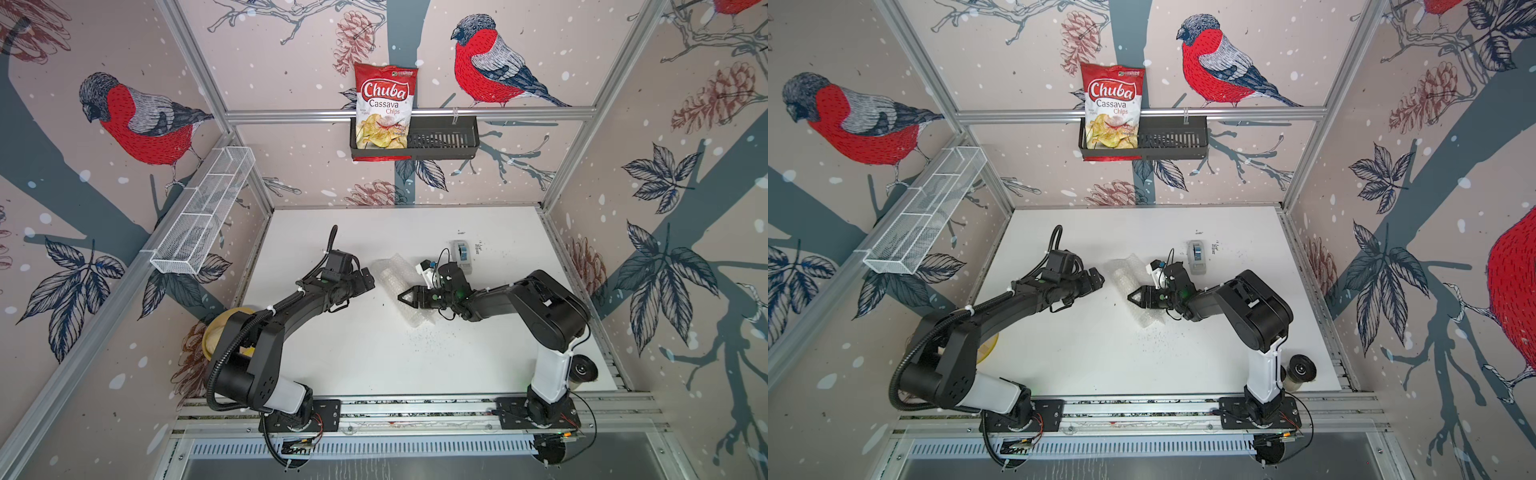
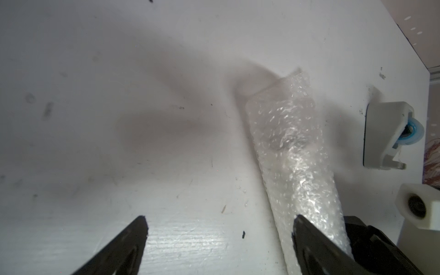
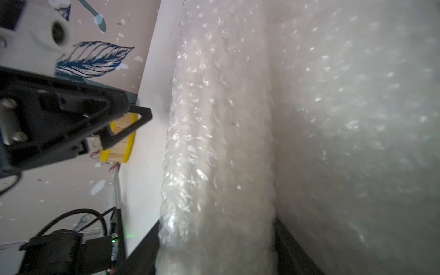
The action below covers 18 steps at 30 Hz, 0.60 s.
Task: Wrap vases in bubble wrap
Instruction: Wrap the vase in bubble wrap.
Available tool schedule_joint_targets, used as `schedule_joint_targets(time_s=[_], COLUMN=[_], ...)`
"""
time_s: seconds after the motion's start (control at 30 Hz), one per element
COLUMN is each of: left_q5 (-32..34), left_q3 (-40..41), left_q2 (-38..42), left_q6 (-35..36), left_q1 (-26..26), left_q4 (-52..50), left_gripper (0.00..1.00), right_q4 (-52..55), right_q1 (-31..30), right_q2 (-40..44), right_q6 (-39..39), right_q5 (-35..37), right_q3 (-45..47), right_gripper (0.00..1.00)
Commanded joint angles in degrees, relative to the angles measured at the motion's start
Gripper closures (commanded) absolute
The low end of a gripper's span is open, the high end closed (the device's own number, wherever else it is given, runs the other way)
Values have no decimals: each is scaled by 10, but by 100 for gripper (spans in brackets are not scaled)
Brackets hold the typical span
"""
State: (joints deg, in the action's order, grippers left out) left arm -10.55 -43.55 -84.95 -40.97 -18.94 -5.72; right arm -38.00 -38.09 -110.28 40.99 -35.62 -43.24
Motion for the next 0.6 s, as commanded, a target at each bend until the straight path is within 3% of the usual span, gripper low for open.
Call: schedule_joint_targets(time_s=[0.0, 0.2, 0.4, 0.57], left_q5=[-87, -125, -149, -140], left_q3=[28, 32, 2, -13], left_q2=[-5, -43, -124, -155], left_q6=[-33, -56, -81, -85], left_q1=[0, -25, -47, -62], left_q4=[113, 194, 239, 244], left_gripper=[5, 4, 5, 8], right_q4=[-86, -272, -362, -347], right_q1=[9, 21, 24, 23], right_q2=[-18, -70, -99, -96], right_q6=[143, 265, 308, 291], right_q5=[-65, -96, -103, -101], right_q3=[33, 72, 91, 92], right_gripper=[42, 42, 42, 42])
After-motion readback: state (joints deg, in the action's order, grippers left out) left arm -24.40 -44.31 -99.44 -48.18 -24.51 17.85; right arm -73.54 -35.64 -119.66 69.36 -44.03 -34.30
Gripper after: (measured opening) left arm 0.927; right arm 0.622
